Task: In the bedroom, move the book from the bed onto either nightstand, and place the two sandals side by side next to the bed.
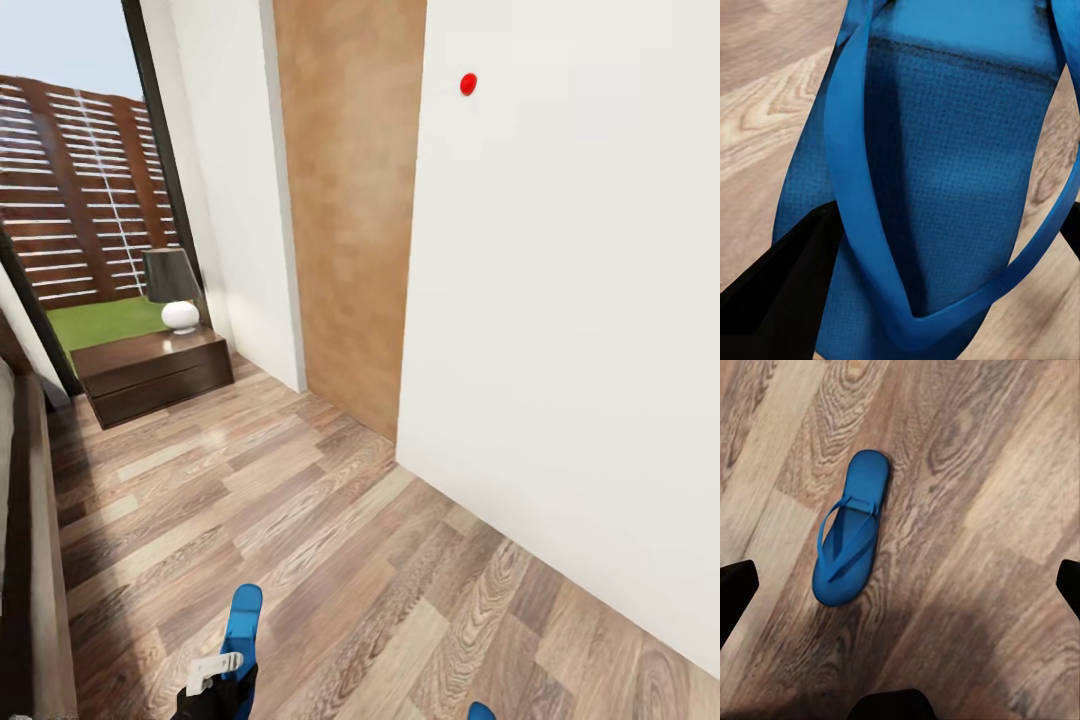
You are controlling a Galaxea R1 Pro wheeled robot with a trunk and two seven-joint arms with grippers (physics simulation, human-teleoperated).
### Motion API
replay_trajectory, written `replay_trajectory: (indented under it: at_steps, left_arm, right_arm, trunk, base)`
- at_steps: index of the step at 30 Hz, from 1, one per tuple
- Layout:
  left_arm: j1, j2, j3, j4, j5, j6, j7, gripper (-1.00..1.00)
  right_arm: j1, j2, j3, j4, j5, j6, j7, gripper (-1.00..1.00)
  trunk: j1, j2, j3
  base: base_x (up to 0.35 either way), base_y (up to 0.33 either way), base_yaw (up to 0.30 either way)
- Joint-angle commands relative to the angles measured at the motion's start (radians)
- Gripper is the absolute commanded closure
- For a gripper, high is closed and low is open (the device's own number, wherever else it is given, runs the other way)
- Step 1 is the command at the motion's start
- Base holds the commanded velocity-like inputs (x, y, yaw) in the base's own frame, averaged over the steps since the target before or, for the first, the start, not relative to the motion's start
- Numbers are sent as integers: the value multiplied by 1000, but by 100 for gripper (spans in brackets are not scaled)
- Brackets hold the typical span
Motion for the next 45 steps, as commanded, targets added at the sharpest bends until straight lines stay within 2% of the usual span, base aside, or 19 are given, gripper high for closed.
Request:
replay_trajectory:
  at_steps: [1,11,14,16,17,18,19,21,22,25,27,28,29,31,32,34,36,41,45]
  left_arm:
    - [-1,0,8,1,-10,-4,-3,100]
    - [-17,-14,-1,-23,-15,7,-13,100]
    - [-62,-37,-1,-123,-14,127,-45,100]
    - [-74,-45,-1,-184,-14,197,-115,100]
    - [-79,-47,-1,-223,-14,232,-182,100]
    - [-83,-48,0,-267,-13,264,-292,100]
    - [-83,-48,0,-278,-13,271,-327,100]
    - [-86,-47,2,-321,-12,291,-446,100]
    - [-86,-47,2,-333,-12,295,-468,100]
    - [-87,-46,2,-347,-11,300,-495,100]
    - [-87,-46,2,-352,-11,301,-503,100]
    - [-87,-47,2,-354,-11,302,-507,100]
    - [-87,-47,3,-354,-11,302,-508,100]
    - [-87,-46,3,-356,-11,303,-509,100]
    - [-87,-46,3,-356,-11,303,-510,100]
    - [-87,-46,4,-358,-10,303,-510,100]
    - [-87,-46,4,-364,-10,303,-511,100]
    - [-87,-46,5,-369,-9,303,-512,100]
    - [-87,-45,5,-370,-9,303,-512,100]
  right_arm:
    - [0,0,-3,0,-10,10,5,-100]
    - [0,0,-3,0,-9,10,5,-100]
    - [0,0,-3,0,-9,11,5,-100]
    - [0,0,-3,0,-9,12,5,-100]
    - [0,0,-3,0,-9,12,7,-100]
    - [0,0,-3,-1,-9,12,9,-100]
    - [0,0,-3,0,-9,12,9,-100]
    - [0,8,0,-10,-8,22,6,-100]
    - [-1,22,3,-22,-8,28,5,-100]
    - [-3,92,7,-113,-4,85,-11,-100]
    - [-27,175,8,-218,30,200,-101,-100]
    - [-98,266,9,-288,105,333,-277,-100]
    - [-141,313,9,-305,146,386,-387,-100]
    - [-223,381,10,-318,199,449,-574,-100]
    - [-259,399,11,-320,212,465,-640,-100]
    - [-319,419,12,-320,226,485,-719,-100]
    - [-368,428,13,-318,232,495,-757,-100]
    - [-392,432,13,-318,235,540,-774,-100]
    - [-394,432,13,-317,236,594,-774,-100]
  trunk:
    - [0,0,-1]
    - [0,0,-1]
    - [0,0,-1]
    - [0,0,-1]
    - [0,0,-1]
    - [0,0,-1]
    - [0,0,-1]
    - [0,0,-1]
    - [0,0,-1]
    - [0,0,-1]
    - [0,0,-1]
    - [0,0,-1]
    - [0,0,-1]
    - [0,0,-1]
    - [0,0,-1]
    - [0,0,-1]
    - [0,0,-1]
    - [0,0,-1]
    - [15,-28,-13]
  base:
    - [0,0,90]
    - [0,0,15]
    - [0,0,0]
    - [0,0,0]
    - [0,0,0]
    - [0,0,0]
    - [0,0,0]
    - [0,0,0]
    - [0,0,0]
    - [0,0,0]
    - [0,0,0]
    - [0,0,0]
    - [0,0,0]
    - [0,0,0]
    - [0,0,0]
    - [0,0,0]
    - [0,0,0]
    - [0,0,0]
    - [0,0,0]
